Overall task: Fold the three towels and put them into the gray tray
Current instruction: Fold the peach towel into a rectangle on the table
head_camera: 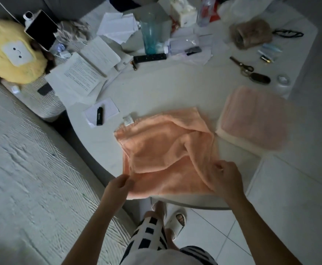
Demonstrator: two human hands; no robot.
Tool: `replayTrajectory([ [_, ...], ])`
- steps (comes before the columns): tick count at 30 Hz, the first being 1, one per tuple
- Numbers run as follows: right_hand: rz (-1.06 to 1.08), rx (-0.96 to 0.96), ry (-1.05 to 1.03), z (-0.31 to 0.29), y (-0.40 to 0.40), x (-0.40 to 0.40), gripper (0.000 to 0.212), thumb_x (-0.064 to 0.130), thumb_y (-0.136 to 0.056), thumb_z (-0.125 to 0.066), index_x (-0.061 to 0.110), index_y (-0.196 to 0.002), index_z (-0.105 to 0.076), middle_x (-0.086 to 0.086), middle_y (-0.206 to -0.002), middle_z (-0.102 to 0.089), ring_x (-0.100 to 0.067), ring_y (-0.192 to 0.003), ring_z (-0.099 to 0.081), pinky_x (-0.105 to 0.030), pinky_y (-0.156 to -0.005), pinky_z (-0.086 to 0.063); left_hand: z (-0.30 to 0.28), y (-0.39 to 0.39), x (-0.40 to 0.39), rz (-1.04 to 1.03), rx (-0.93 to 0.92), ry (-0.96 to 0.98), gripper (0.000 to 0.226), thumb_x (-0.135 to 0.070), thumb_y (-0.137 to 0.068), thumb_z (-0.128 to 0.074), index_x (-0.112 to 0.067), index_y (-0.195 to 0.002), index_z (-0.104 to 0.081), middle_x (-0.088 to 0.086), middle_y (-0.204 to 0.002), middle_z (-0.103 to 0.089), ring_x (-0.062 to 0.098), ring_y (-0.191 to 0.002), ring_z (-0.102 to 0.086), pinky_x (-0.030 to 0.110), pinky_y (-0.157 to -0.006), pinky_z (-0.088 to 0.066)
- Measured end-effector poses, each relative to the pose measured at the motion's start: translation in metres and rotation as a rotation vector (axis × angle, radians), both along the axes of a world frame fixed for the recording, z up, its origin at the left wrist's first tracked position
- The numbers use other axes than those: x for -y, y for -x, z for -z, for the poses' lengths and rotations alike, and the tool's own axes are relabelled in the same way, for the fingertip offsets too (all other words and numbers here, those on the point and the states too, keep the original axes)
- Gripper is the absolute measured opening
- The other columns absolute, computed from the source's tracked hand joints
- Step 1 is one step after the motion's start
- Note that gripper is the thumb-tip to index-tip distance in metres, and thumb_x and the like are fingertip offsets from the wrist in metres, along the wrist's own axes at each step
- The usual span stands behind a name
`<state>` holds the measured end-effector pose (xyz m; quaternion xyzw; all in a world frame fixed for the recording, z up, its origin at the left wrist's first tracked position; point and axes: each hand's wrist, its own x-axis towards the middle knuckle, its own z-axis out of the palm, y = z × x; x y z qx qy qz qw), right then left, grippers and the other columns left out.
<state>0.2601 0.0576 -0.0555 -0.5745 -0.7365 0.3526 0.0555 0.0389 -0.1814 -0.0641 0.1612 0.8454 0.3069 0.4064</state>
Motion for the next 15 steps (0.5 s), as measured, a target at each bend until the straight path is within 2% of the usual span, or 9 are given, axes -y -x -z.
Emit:
replayTrajectory([
  [1, -0.055, 0.026, 0.008, 0.003, 0.0, 0.008, 0.025, 0.03, -0.09, -0.063, 0.006, -0.082, -0.066, -0.014, -0.078, -0.059, -0.03, -0.071, -0.059, -0.037, -0.062, -0.047, -0.001, -0.006, 0.005, 0.014, 0.034, -0.016, 0.018, -0.022, -0.102, -0.057, -0.016, -0.094, -0.071, 0.004, -0.084, -0.071, 0.027, -0.084, -0.066, 0.031, -0.073, -0.048],
  [4, -0.058, 0.01, 0.133, 0.009, 0.004, 0.016, 0.036, 0.04, -0.088, -0.064, 0.007, -0.075, -0.059, -0.012, -0.07, -0.061, -0.03, -0.066, -0.06, -0.032, -0.055, -0.042, -0.003, -0.016, 0.016, 0.009, 0.103, -0.072, 0.023, -0.033, -0.099, -0.061, -0.013, -0.093, -0.07, 0.0, -0.082, -0.068, 0.02, -0.08, -0.063, 0.028, -0.071, -0.044],
  [6, -0.036, 0.011, 0.171, 0.015, 0.007, 0.014, 0.037, 0.044, -0.086, -0.065, 0.007, -0.086, -0.061, -0.01, -0.079, -0.065, -0.029, -0.073, -0.062, -0.036, -0.062, -0.046, -0.006, -0.016, 0.012, -0.008, 0.11, -0.109, 0.022, -0.033, -0.099, -0.062, -0.013, -0.096, -0.068, -0.003, -0.082, -0.067, 0.015, -0.077, -0.062, 0.024, -0.067, -0.044],
  [8, 0.008, -0.046, 0.243, 0.016, 0.01, 0.008, 0.033, 0.042, -0.086, -0.067, 0.011, -0.097, -0.064, -0.007, -0.087, -0.068, -0.027, -0.081, -0.063, -0.033, -0.067, -0.045, -0.006, -0.016, 0.002, -0.019, 0.141, -0.111, 0.02, -0.031, -0.1, -0.06, -0.016, -0.112, -0.065, -0.003, -0.097, -0.07, 0.013, -0.09, -0.065, 0.023, -0.077, -0.048],
  [9, 0.045, -0.097, 0.274, 0.013, 0.011, 0.004, 0.029, 0.039, -0.087, -0.068, 0.012, -0.098, -0.067, -0.006, -0.086, -0.069, -0.027, -0.082, -0.062, -0.033, -0.066, -0.044, -0.006, -0.015, -0.003, -0.019, 0.109, -0.103, 0.022, -0.034, -0.1, -0.059, -0.018, -0.114, -0.066, -0.004, -0.098, -0.071, 0.012, -0.091, -0.066, 0.022, -0.077, -0.049],
  [11, 0.115, -0.176, 0.266, 0.005, 0.008, -0.006, 0.021, 0.032, -0.089, -0.064, 0.012, -0.082, -0.065, -0.004, -0.075, -0.063, -0.024, -0.073, -0.057, -0.033, -0.059, -0.04, -0.009, -0.016, -0.009, -0.054, -0.023, -0.105, 0.017, -0.034, -0.1, -0.058, -0.021, -0.107, -0.068, -0.007, -0.089, -0.071, 0.008, -0.084, -0.066, 0.019, -0.068, -0.047],
  [12, 0.139, -0.193, 0.239, 0.0, 0.004, -0.01, 0.023, 0.029, -0.09, -0.061, 0.012, -0.074, -0.06, -0.003, -0.071, -0.058, -0.023, -0.069, -0.052, -0.034, -0.057, -0.037, -0.011, -0.017, -0.009, -0.095, -0.057, -0.141, 0.012, -0.031, -0.1, -0.058, -0.022, -0.101, -0.067, -0.007, -0.085, -0.07, 0.009, -0.081, -0.066, 0.02, -0.065, -0.048],
  [14, 0.208, -0.245, 0.199, -0.008, -0.013, -0.015, 0.028, 0.022, -0.094, -0.052, 0.016, -0.067, -0.053, -0.001, -0.068, -0.053, -0.023, -0.066, -0.047, -0.036, -0.057, -0.034, -0.013, -0.021, -0.002, -0.137, -0.047, -0.247, 0.015, -0.028, -0.1, -0.06, -0.019, -0.09, -0.065, -0.006, -0.073, -0.066, 0.009, -0.069, -0.062, 0.02, -0.062, -0.048],
  [15, 0.26, -0.293, 0.192, -0.011, -0.025, -0.015, 0.032, 0.019, -0.095, -0.05, 0.019, -0.063, -0.052, 0.003, -0.064, -0.052, -0.021, -0.064, -0.045, -0.035, -0.058, -0.032, -0.014, -0.026, 0.005, -0.145, -0.03, -0.283, 0.021, -0.031, -0.099, -0.062, -0.015, -0.085, -0.063, 0.0, -0.068, -0.062, 0.009, -0.064, -0.057, 0.021, -0.06, -0.045],
])
